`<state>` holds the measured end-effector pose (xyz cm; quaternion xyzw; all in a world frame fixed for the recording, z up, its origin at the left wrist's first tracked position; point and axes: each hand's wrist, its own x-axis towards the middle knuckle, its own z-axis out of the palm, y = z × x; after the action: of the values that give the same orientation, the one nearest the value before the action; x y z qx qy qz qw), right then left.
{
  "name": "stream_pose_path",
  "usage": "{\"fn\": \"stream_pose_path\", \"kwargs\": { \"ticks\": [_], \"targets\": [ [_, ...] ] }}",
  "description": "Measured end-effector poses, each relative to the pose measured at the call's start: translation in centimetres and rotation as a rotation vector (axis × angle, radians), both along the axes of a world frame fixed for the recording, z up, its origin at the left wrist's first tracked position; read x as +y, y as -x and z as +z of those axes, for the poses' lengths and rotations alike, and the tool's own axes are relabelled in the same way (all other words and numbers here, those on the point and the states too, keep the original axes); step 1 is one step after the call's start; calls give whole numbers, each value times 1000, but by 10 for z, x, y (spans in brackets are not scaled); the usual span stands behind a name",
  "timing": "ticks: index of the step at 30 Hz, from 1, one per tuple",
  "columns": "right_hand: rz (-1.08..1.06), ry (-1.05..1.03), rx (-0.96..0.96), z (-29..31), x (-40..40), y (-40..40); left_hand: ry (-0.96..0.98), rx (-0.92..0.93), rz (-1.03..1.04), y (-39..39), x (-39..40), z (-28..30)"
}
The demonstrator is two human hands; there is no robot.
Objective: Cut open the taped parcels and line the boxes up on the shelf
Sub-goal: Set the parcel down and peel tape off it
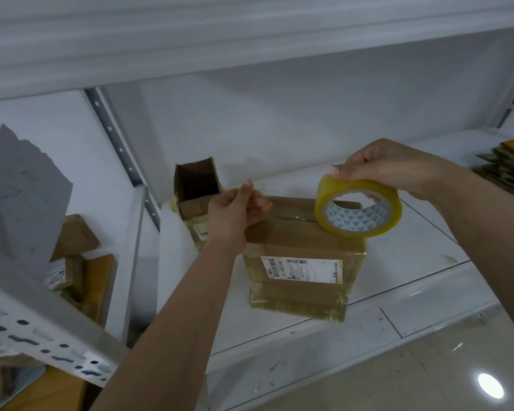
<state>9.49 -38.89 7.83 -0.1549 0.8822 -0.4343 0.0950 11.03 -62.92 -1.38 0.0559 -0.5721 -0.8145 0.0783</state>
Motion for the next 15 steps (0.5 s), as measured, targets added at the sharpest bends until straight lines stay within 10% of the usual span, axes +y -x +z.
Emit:
{"fn": "stream_pose_path", "kwargs": {
  "ticks": [7,15],
  "targets": [
    [13,84,-30,-6,-1,0,-49,41,6,1,-8,-6],
    [-70,-35,81,-10,-24,0,523,61,236,4,-55,-13]
  ]
}}
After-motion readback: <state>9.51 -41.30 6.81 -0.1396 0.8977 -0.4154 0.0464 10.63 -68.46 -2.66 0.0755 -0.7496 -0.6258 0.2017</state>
